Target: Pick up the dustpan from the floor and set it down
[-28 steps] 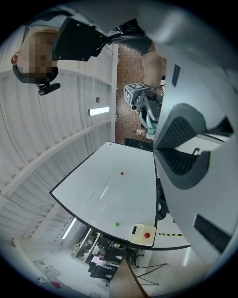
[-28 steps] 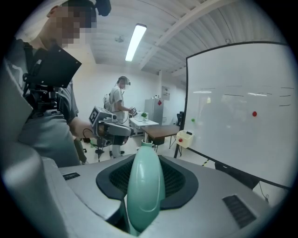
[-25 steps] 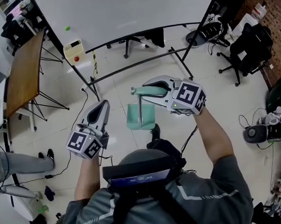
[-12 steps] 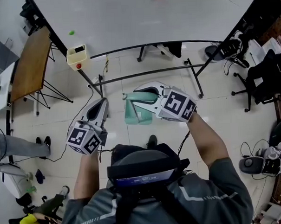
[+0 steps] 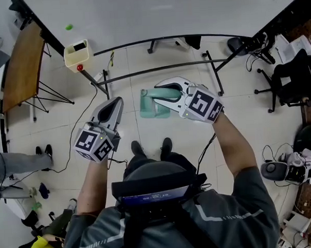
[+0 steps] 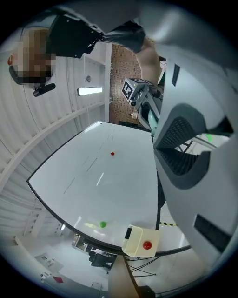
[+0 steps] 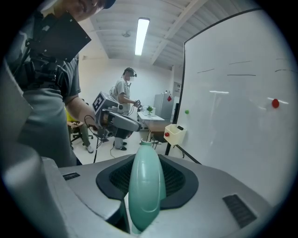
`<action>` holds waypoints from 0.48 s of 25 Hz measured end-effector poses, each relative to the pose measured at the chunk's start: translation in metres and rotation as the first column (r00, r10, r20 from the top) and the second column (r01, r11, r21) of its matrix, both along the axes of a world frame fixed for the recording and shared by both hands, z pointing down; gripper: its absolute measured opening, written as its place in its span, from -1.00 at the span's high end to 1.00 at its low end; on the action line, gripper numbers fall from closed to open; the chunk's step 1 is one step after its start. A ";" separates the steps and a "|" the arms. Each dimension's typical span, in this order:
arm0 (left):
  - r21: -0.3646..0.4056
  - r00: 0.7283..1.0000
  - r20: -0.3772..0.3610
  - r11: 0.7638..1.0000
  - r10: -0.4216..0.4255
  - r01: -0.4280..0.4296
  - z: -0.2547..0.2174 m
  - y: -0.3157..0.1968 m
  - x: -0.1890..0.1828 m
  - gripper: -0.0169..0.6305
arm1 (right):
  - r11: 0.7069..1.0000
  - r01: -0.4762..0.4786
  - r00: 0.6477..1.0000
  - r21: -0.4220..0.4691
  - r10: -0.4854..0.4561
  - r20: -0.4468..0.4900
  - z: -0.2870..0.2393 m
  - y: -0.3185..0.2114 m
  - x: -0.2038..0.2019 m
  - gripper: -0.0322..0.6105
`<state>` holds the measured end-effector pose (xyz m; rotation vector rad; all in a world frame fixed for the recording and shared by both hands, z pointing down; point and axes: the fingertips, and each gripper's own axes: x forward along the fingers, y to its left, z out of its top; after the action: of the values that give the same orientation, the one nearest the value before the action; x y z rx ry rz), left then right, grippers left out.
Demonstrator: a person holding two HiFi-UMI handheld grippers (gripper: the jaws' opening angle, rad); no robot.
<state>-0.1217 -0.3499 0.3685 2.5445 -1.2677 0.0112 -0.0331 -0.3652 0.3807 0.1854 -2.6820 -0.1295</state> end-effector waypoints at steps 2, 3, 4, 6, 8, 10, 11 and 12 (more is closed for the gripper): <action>-0.025 1.000 0.002 1.000 0.009 -0.009 0.023 -0.012 -0.003 0.86 | 1.000 -0.011 1.000 -0.018 0.012 0.006 0.022 -0.014 -0.001 0.41; -0.037 1.000 0.005 0.999 0.013 -0.013 0.036 -0.019 -0.005 0.86 | 0.999 -0.017 1.000 -0.027 0.017 0.006 0.035 -0.021 -0.002 0.41; -0.049 1.000 0.004 0.999 0.018 -0.018 0.050 -0.026 -0.006 0.86 | 0.999 -0.021 1.000 -0.032 0.021 0.003 0.050 -0.028 -0.002 0.42; -0.071 0.999 -0.019 0.997 0.038 -0.039 0.077 -0.037 -0.003 0.86 | 0.999 -0.023 1.000 -0.033 0.023 -0.006 0.080 -0.041 -0.002 0.42; -0.092 0.998 -0.038 0.994 0.048 -0.052 0.108 -0.045 0.001 0.86 | 0.999 -0.026 0.999 -0.044 0.026 -0.020 0.113 -0.050 0.001 0.42; -0.115 1.000 -0.017 0.993 0.017 -0.019 0.146 -0.055 -0.001 0.86 | 0.998 -0.026 0.999 -0.061 0.023 -0.043 0.151 -0.059 0.001 0.41; -0.127 1.000 -0.005 0.992 -0.003 0.003 0.166 -0.061 -0.004 0.86 | 0.997 -0.024 0.998 -0.069 0.021 -0.057 0.172 -0.064 0.000 0.42; -0.139 1.000 -0.002 0.990 -0.021 0.021 0.188 -0.068 -0.007 0.86 | 0.997 -0.022 0.997 -0.079 0.017 -0.071 0.194 -0.068 -0.003 0.42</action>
<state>-0.1285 -0.4175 0.5565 2.4116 -1.2469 0.0870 -0.0359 -0.4335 0.5748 0.1786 -2.6092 -0.0222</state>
